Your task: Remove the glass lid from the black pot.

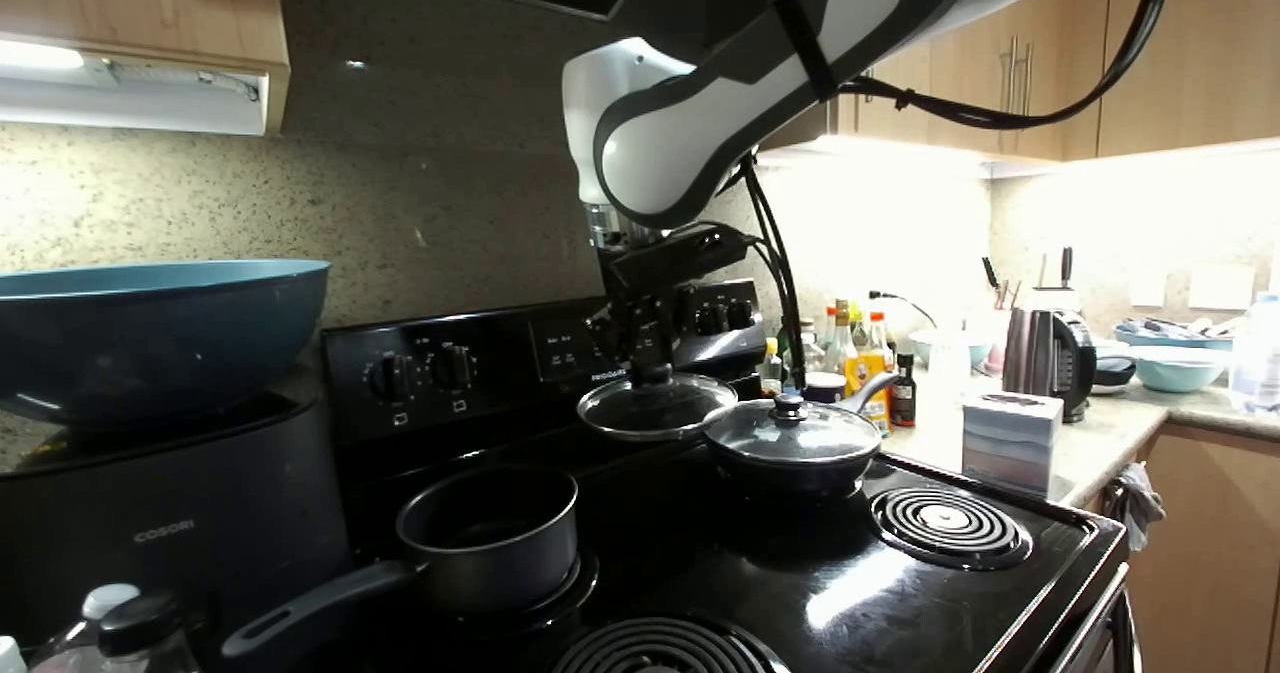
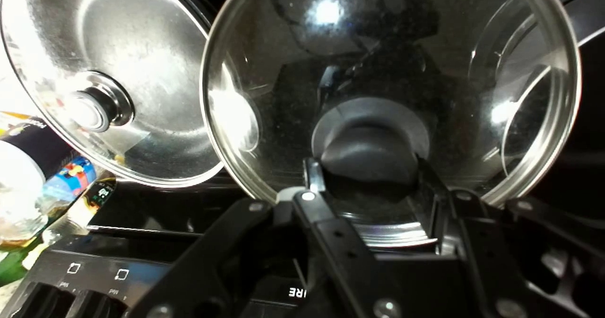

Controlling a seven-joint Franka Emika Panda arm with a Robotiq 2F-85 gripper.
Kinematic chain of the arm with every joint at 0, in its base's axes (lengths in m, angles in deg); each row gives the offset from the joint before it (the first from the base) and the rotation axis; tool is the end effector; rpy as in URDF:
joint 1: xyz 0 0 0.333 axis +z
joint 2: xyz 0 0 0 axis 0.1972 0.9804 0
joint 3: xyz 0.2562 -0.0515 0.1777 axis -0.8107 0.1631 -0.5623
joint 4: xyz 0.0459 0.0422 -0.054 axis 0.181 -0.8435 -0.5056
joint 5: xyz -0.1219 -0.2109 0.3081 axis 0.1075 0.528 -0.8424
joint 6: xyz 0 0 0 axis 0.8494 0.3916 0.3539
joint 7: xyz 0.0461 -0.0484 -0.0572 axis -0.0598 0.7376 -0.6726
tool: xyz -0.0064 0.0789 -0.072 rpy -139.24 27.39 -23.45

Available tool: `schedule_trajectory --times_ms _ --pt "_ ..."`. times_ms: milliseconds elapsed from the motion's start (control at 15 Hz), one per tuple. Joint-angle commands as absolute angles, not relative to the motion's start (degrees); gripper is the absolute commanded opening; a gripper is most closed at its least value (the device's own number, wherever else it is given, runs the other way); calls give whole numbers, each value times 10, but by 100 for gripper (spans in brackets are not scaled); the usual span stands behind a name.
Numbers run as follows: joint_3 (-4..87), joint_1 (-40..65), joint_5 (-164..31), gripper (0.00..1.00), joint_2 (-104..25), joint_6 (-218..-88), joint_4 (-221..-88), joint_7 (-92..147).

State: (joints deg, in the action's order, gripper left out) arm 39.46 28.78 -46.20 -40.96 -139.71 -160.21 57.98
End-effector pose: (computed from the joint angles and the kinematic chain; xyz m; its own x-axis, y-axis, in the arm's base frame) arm 0.6301 0.1595 0.4518 0.9499 -0.1057 0.2943 -0.1806 -0.9537 0.2406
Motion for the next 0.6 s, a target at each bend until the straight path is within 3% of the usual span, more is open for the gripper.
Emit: schedule_trajectory --times_ms 0,533 --pt "384 267 -459 22 -391 -1408 -1601 594" --pt "406 256 -448 22 -325 -1445 -1599 586"
